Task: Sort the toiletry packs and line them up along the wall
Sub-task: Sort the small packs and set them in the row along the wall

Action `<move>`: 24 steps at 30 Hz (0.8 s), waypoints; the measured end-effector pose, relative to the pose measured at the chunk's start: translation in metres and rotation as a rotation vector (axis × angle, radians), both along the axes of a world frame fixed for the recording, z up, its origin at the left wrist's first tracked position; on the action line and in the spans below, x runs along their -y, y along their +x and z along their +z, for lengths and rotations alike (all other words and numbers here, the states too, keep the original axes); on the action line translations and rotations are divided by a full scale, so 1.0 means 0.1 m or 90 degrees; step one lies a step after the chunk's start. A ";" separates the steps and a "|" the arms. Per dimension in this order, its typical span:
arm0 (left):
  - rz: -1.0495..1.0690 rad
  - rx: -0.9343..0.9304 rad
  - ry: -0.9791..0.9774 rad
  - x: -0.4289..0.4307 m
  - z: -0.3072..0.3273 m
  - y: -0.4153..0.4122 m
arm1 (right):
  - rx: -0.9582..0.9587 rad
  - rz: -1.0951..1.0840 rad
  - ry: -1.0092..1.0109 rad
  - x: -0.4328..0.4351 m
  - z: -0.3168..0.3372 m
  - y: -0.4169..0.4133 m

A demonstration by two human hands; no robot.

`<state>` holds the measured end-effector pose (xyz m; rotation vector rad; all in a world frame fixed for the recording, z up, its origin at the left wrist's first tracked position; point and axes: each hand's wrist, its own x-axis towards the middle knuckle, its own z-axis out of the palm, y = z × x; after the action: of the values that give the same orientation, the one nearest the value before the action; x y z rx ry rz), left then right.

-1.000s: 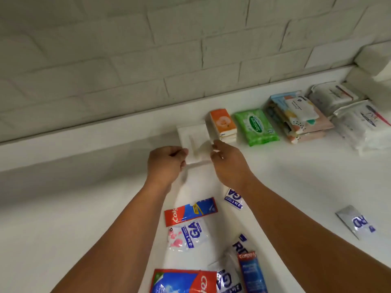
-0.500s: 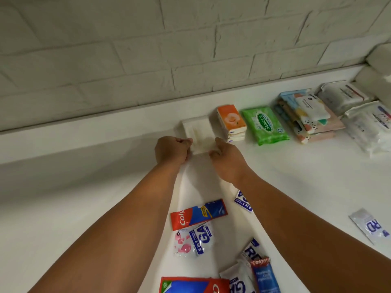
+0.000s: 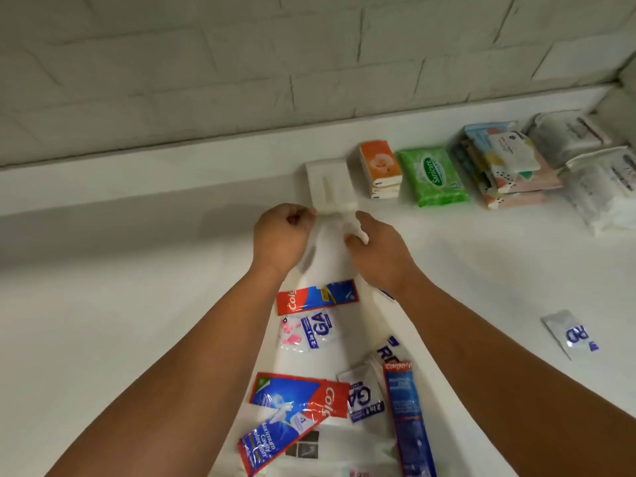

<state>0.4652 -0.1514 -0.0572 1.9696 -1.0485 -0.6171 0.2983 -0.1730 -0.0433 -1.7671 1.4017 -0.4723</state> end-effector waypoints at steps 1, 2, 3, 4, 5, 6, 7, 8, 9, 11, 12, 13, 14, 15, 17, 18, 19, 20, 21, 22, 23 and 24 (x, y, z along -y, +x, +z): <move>-0.006 0.001 -0.018 -0.10 0.04 -0.05 | 0.008 0.004 -0.010 -0.08 -0.01 -0.05; -0.010 -0.001 -0.034 -0.21 0.07 -0.10 | 0.020 0.011 -0.016 -0.17 -0.01 -0.10; -0.016 -0.003 -0.046 -0.34 0.13 -0.17 | 0.038 0.019 -0.021 -0.26 0.00 -0.15; -0.024 -0.002 -0.054 -0.46 0.17 -0.22 | 0.054 0.027 -0.021 -0.33 0.00 -0.20; -0.030 -0.001 -0.058 -0.61 0.22 -0.29 | 0.065 0.044 -0.025 -0.43 0.01 -0.26; -0.035 0.000 -0.057 -0.76 0.26 -0.35 | 0.070 0.067 -0.033 -0.53 0.03 -0.32; -0.039 0.000 -0.052 -0.91 0.30 -0.41 | 0.070 0.094 -0.045 -0.63 0.05 -0.40; -0.041 0.000 -0.039 -1.05 0.32 -0.47 | 0.073 0.121 -0.056 -0.74 0.08 -0.47; -0.042 -0.002 -0.025 -1.21 0.35 -0.54 | 0.079 0.148 -0.064 -0.84 0.09 -0.55; -0.039 0.002 -0.005 -1.51 0.37 -0.67 | 0.084 0.208 -0.067 -1.02 0.09 -0.70; -0.038 0.016 0.002 -1.66 0.39 -0.74 | 0.078 0.239 -0.065 -1.10 0.08 -0.77; -0.038 0.032 0.013 -1.79 0.39 -0.81 | 0.066 0.269 -0.065 -1.17 0.07 -0.83; -0.036 0.046 0.026 -1.92 0.39 -0.88 | 0.051 0.300 -0.068 -1.25 0.06 -0.89; -0.032 0.054 0.037 -2.05 0.37 -0.94 | 0.034 0.330 -0.075 -1.32 0.05 -0.94; -0.028 0.060 0.053 -2.27 0.33 -1.02 | 0.012 0.385 -0.098 -1.46 0.03 -1.02; -0.029 0.063 0.063 -2.38 0.30 -1.06 | 0.012 0.409 -0.111 -1.53 0.02 -1.05; -0.032 0.063 0.072 -2.49 0.28 -1.09 | 0.014 0.429 -0.121 -1.60 0.02 -1.08; -0.036 0.065 0.081 -2.59 0.26 -1.12 | 0.016 0.451 -0.131 -1.67 0.02 -1.09; -0.041 0.078 0.089 -2.70 0.24 -1.15 | 0.013 0.478 -0.142 -1.75 0.02 -1.10; -0.050 0.102 0.095 -2.80 0.22 -1.17 | 0.009 0.506 -0.153 -1.81 0.02 -1.10; -0.061 0.130 0.102 -2.89 0.18 -1.18 | 0.003 0.537 -0.158 -1.88 0.02 -1.10; -0.065 0.157 0.109 -2.99 0.15 -1.19 | -0.006 0.572 -0.161 -1.94 0.02 -1.08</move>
<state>0.3461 0.1473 -0.0425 2.1930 -1.2889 -0.5436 0.1899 0.0210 -0.0414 -2.3672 0.4432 -0.1439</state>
